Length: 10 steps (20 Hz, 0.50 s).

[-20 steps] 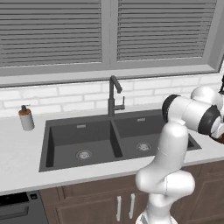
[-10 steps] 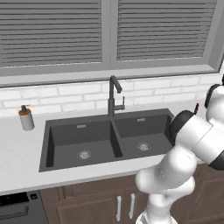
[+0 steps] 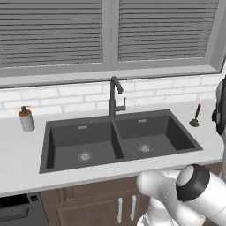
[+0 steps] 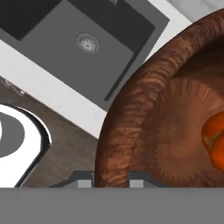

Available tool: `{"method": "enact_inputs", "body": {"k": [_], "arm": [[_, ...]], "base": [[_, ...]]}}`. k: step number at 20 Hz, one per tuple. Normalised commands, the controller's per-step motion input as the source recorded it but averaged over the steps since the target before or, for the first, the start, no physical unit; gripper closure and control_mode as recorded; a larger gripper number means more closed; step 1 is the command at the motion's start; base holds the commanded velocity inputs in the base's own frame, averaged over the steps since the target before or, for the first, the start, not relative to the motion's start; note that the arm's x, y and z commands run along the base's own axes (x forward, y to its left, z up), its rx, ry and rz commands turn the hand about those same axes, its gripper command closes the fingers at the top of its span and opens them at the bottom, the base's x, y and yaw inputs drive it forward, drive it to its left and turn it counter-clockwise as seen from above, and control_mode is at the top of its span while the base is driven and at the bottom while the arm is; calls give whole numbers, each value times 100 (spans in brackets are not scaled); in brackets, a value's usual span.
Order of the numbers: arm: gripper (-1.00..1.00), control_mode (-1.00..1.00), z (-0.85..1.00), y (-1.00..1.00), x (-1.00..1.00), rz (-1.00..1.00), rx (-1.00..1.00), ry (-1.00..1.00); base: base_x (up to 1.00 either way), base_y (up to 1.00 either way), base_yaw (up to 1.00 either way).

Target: Pick the squash from the sink and place it in the bowl. Then pick the bowl and place it in the microwave. Then close the microwave door and press the start button.

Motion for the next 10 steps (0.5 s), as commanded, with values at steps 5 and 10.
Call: {"method": "enact_inputs", "body": {"k": [5, 10], "arm": [[100, -100, 55, 60, -52, 7, -18, -7], [100, 100, -6, 13, -5, 3, -13, 1]], "base": [[0, 0, 0], [-2, 2, 1]]}}
